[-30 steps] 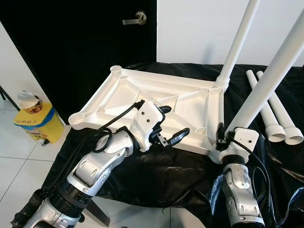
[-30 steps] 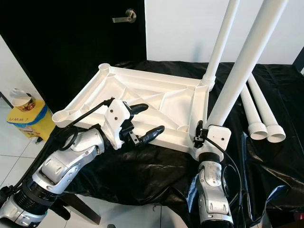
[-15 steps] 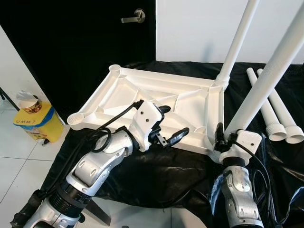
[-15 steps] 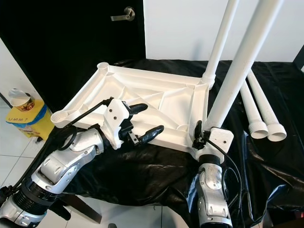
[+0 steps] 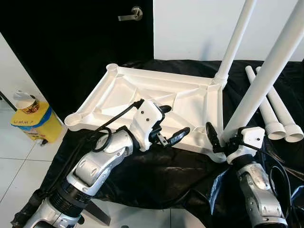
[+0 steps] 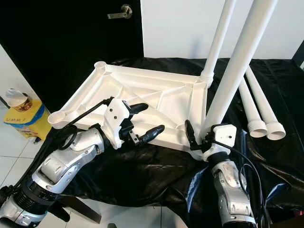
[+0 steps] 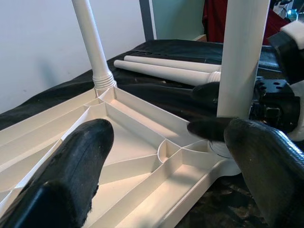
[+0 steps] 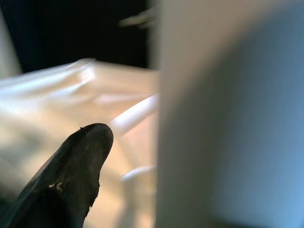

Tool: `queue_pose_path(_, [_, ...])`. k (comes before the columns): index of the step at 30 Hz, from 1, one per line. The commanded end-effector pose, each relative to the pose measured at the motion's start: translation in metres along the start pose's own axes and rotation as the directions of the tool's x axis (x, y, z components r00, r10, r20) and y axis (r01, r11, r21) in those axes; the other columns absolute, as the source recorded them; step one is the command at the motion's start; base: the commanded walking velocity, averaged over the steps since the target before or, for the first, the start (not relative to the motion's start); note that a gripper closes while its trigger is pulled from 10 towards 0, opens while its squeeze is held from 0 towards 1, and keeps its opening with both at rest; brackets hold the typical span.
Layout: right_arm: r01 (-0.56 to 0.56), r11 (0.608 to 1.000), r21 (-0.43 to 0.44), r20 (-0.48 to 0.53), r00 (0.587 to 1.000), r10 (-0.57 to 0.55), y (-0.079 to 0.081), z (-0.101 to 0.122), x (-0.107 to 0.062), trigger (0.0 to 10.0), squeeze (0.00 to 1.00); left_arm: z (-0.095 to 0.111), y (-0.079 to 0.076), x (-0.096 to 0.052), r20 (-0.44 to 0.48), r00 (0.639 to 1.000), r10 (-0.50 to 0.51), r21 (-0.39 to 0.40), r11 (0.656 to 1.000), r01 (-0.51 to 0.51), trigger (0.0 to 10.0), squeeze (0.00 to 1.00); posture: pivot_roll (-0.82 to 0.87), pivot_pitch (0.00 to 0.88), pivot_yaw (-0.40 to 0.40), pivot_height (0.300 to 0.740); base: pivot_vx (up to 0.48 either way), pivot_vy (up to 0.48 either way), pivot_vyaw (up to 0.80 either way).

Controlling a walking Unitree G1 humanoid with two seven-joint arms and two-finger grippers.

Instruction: Building children table

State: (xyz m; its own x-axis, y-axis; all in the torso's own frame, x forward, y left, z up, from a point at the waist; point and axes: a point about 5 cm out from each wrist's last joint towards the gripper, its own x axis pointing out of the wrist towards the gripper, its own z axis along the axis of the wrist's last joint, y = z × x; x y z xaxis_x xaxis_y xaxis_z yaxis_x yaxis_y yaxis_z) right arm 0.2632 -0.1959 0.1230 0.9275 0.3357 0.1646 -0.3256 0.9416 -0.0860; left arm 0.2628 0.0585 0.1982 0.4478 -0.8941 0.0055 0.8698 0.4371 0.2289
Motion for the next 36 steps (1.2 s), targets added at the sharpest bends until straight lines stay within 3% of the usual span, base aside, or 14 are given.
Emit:
queue_pose_path(1, [-0.067,0.998,0.013,-0.018,0.998,0.067,0.000,-0.003,0.003,10.0,0.00,0.003,-0.007,-0.001,0.001,0.990,-0.140,0.019,0.990,0.140,10.0,0.00,-0.01,0.000,0.001,0.740,0.000,0.000,0.00])
queue_pose_path(6, [-0.132,0.991,-0.005,-0.050,0.990,0.132,-0.007,-0.005,0.006,10.0,0.00,0.003,-0.007,-0.002,0.000,0.990,-0.140,0.021,0.990,0.140,10.0,0.00,0.00,0.000,0.001,0.740,0.000,0.000,0.00])
queue_pose_path(7, [-0.134,0.991,-0.010,-0.061,0.989,0.133,-0.009,-0.007,0.006,6.2,0.00,0.003,-0.007,-0.002,0.001,0.990,-0.140,0.021,0.990,0.140,10.0,0.00,0.00,0.000,0.002,0.740,0.000,0.000,0.00])
queue_pose_path(9, [-0.133,0.991,-0.014,-0.067,0.989,0.132,-0.011,-0.009,0.005,6.2,0.00,0.003,-0.007,-0.002,0.001,0.990,-0.140,0.022,0.990,0.140,10.0,0.00,0.00,0.000,0.002,0.740,0.000,0.000,0.00])
queue_pose_path(10, [-0.135,0.991,-0.011,-0.076,0.988,0.133,-0.012,-0.011,0.004,2.6,0.00,0.003,-0.007,-0.002,0.000,0.990,-0.140,0.022,0.990,0.140,10.0,0.00,0.00,0.000,0.002,0.740,0.000,0.000,0.00])
queue_pose_path(11, [-0.135,0.991,-0.011,-0.076,0.988,0.133,-0.012,-0.011,0.004,2.6,0.00,0.003,-0.007,-0.002,0.000,0.990,-0.140,0.022,0.990,0.140,10.0,0.00,0.00,0.000,0.002,0.740,0.000,0.000,0.00])
queue_pose_path(12, [-0.135,0.991,-0.009,-0.084,0.987,0.134,-0.013,-0.012,0.003,1.0,0.00,0.003,-0.007,-0.002,0.000,0.990,-0.140,0.022,0.990,0.140,10.0,0.00,0.00,0.000,0.002,0.740,0.000,0.000,0.00])
queue_pose_path(13, [-0.134,0.991,-0.006,-0.096,0.986,0.133,-0.014,-0.015,0.001,0.0,0.00,0.003,-0.007,-0.002,0.000,0.990,-0.140,0.022,0.990,0.140,10.0,0.00,-0.01,0.000,0.004,0.740,0.000,0.000,0.00])
queue_pose_path(24, [-0.136,0.991,0.011,-0.130,0.982,0.136,-0.018,-0.024,-0.007,0.0,0.00,0.003,-0.008,-0.002,0.000,0.989,-0.150,0.022,0.989,0.149,10.0,0.00,-0.01,0.000,0.014,0.740,0.000,0.000,0.00])
queue_pose_path(25, [-0.128,0.992,0.014,-0.135,0.982,0.128,-0.017,-0.026,-0.009,2.7,0.00,0.004,-0.008,-0.003,-0.001,0.988,-0.152,0.022,0.988,0.152,10.0,0.00,-0.02,0.000,0.017,0.740,0.000,0.000,0.00])
queue_pose_path(26, [-0.121,0.992,0.016,-0.139,0.983,0.122,-0.017,-0.027,-0.010,10.0,0.00,0.004,-0.008,-0.003,-0.001,0.988,-0.153,0.022,0.988,0.153,10.0,0.00,-0.02,0.000,0.017,0.740,0.000,0.000,0.00])
queue_pose_path(33, [-0.052,0.998,0.045,-0.147,0.987,0.058,-0.009,-0.030,-0.012,10.0,0.00,0.004,-0.009,-0.003,-0.002,0.988,-0.157,0.018,0.987,0.157,10.0,0.00,-0.02,0.000,0.015,0.740,0.000,0.000,0.00])
queue_pose_path(36, [0.048,0.999,0.017,-0.161,0.986,-0.045,-0.008,-0.032,-0.011,10.0,0.00,0.004,-0.009,-0.003,-0.002,0.988,-0.154,0.014,0.988,0.154,10.0,0.00,-0.02,0.000,0.013,0.740,0.000,0.000,0.00])
